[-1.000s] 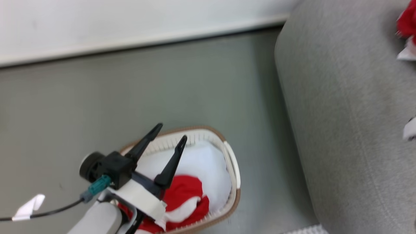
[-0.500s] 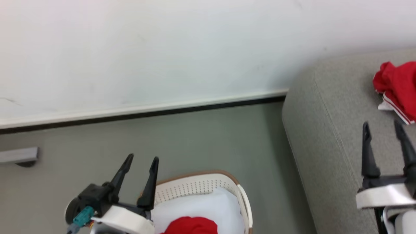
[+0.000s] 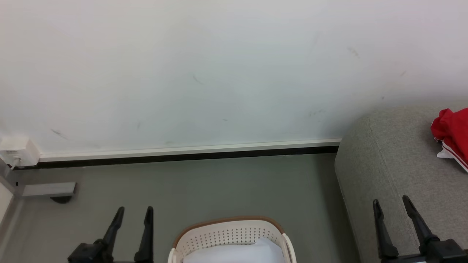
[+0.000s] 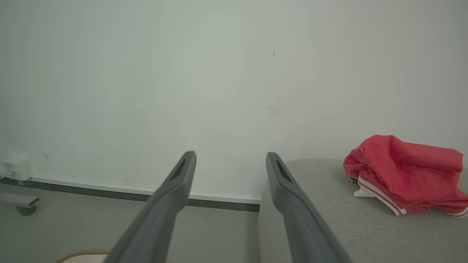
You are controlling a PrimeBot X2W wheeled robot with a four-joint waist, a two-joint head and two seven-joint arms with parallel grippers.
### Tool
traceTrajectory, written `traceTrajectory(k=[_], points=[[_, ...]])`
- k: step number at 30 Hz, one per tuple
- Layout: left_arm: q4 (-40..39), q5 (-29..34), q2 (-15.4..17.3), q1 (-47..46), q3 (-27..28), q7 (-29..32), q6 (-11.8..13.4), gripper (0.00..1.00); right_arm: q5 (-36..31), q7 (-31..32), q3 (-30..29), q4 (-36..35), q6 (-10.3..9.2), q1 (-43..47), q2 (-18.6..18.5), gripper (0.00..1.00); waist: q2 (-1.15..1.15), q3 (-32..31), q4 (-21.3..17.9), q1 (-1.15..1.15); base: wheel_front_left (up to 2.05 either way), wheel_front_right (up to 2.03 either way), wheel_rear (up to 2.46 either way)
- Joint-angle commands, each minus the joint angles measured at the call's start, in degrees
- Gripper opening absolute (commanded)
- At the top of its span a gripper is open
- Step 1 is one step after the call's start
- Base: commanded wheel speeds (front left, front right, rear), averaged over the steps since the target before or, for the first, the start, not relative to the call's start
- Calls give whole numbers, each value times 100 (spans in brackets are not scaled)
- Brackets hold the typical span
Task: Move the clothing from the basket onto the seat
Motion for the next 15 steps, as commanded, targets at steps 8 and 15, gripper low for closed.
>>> traceTrajectory(k=[8, 15], points=[[-76, 480, -271, 212, 479, -2, -256, 100, 348, -15, 386, 284, -16, 247, -16, 100, 0, -90, -46, 1, 0, 0, 0], [-43, 608, -384, 252, 624, -3, -400, 100, 401, -16, 460, 348, -16, 244, -14, 100, 0, -100, -44, 1, 0, 0, 0]])
